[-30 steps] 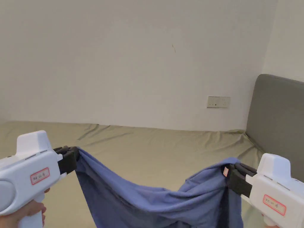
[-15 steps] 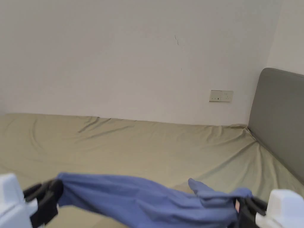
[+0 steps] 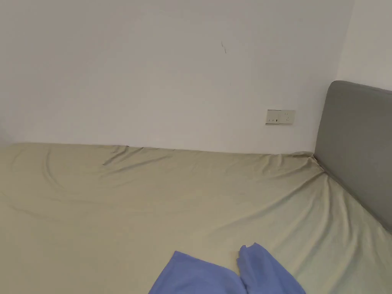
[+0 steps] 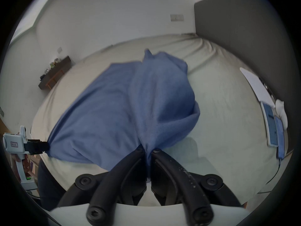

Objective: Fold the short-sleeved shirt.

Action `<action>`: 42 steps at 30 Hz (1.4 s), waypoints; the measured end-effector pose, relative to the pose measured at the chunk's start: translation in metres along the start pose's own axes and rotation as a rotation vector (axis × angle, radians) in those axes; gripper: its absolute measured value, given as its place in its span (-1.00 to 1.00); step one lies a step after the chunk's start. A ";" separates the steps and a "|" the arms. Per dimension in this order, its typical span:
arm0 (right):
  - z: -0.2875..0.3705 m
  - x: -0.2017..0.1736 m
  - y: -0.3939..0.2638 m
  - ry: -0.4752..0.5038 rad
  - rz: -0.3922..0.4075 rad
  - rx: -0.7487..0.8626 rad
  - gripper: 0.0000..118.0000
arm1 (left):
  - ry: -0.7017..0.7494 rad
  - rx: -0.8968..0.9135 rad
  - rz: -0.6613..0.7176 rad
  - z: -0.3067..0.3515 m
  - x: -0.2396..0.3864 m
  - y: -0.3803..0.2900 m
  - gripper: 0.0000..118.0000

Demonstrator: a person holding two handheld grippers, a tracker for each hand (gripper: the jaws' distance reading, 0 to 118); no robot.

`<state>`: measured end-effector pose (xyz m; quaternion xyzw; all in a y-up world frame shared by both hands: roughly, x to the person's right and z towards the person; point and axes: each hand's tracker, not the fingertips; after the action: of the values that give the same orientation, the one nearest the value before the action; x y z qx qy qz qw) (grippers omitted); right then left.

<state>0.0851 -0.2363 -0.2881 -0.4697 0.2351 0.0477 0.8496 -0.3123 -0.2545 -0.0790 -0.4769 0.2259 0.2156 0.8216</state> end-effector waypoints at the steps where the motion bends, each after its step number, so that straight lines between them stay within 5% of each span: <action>1: -0.006 0.001 -0.002 -0.016 0.004 -0.006 -0.91 | -0.012 0.015 0.009 -0.001 0.003 0.002 -0.98; 4: -0.008 0.002 0.000 -0.019 0.008 -0.006 -0.90 | 0.020 0.031 -0.050 0.006 0.013 0.013 -0.96; 6: 0.006 0.001 0.007 -0.008 -0.019 0.046 -0.76 | 0.017 0.116 -0.055 0.022 0.015 0.023 -0.64; 9: 0.053 0.001 0.024 -0.016 0.029 0.312 0.13 | -0.038 0.331 -0.064 0.064 0.023 0.044 0.72; 10: 0.072 -0.001 0.031 -0.040 0.053 0.430 0.39 | -0.066 0.437 -0.085 0.085 0.027 0.051 0.94; 13: 0.128 -0.008 0.052 -0.117 0.134 0.741 0.85 | -0.124 0.754 -0.155 0.140 0.051 0.066 0.93; 15: 0.157 -0.014 0.064 -0.117 0.153 0.879 0.80 | -0.175 0.924 -0.201 0.167 0.068 0.072 0.82; 16: 0.170 -0.015 0.068 -0.096 0.151 0.927 0.58 | -0.201 0.993 -0.217 0.178 0.076 0.073 0.51; 18: 0.184 -0.017 0.072 -0.027 0.123 0.987 -0.15 | -0.234 1.074 -0.242 0.188 0.091 0.075 -0.46; 19: 0.185 -0.018 0.074 -0.008 0.099 1.000 -0.74 | -0.227 1.087 -0.243 0.189 0.100 0.077 -0.96; 20: 0.185 -0.018 0.076 -0.018 0.080 1.005 -0.95 | -0.212 1.084 -0.236 0.187 0.107 0.080 -0.98; 21: 0.184 -0.018 0.076 -0.019 0.072 1.005 -0.96 | -0.217 1.077 -0.238 0.184 0.113 0.084 -1.00; 29: 0.137 -0.005 0.086 -0.050 0.096 0.890 -0.97 | -0.344 0.848 -0.339 0.114 0.159 0.184 -1.00; 36: 0.077 0.019 0.107 -0.082 0.033 0.781 -0.97 | -0.284 0.485 -0.327 -0.047 0.204 0.312 -0.98; 38: 0.059 0.026 0.113 -0.088 0.022 0.755 -0.97 | -0.172 0.357 -0.357 -0.102 0.214 0.336 -0.33; 40: 0.042 0.032 0.117 -0.102 0.010 0.721 -0.97 | -0.116 0.263 -0.334 -0.151 0.217 0.351 0.62; 42: 0.028 0.039 0.121 -0.106 0.000 0.690 -0.97 | -0.091 0.207 -0.327 -0.184 0.216 0.354 0.50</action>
<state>0.0925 -0.1521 -0.3866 -0.1516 0.1928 -0.0103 0.9694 -0.3703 -0.2271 -0.5280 -0.4102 0.1292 0.0761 0.8996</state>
